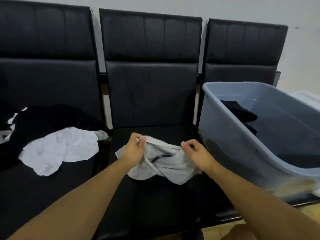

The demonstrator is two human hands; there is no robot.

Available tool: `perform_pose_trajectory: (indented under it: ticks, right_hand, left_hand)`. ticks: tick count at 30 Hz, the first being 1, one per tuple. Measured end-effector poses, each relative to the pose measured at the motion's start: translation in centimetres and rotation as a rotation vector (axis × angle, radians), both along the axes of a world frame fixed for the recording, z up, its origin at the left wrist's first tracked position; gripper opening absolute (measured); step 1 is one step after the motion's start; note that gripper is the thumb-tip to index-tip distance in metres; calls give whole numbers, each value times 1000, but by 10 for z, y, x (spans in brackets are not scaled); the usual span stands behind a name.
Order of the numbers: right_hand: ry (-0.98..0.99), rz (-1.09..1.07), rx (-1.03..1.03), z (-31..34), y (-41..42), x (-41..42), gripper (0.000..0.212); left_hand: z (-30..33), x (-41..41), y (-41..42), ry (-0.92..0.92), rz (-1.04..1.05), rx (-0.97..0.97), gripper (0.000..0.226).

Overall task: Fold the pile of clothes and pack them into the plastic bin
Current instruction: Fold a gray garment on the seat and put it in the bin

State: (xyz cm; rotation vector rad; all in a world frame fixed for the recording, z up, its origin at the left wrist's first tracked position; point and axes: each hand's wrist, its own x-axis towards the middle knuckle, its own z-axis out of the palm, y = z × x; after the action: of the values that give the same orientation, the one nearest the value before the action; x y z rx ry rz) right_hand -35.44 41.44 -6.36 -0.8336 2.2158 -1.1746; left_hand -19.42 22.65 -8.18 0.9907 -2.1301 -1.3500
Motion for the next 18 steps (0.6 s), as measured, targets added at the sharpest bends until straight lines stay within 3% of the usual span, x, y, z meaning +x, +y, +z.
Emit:
perform_pose_trajectory:
  ticks: [4,6,8,12,18]
  right_hand:
    - [135,122,171,28,-1,3,42]
    - [187,51,153,40,-2,6,43]
    - [202,-67,101,52,-3,8,46]
    - [488,-261,194,82,2,9,40]
    - [686,-425,162,128,11,3,41]
  left_hand:
    - [42,19,-12,64,-160,-9,30]
    - [60,31,-17,-11,-278,-53,43]
    - [71,41,-23,-155,-288,-241,39]
    - [93,64,-34,-346,10,-553,41]
    - [129,96,-49,-328,367,-536,35]
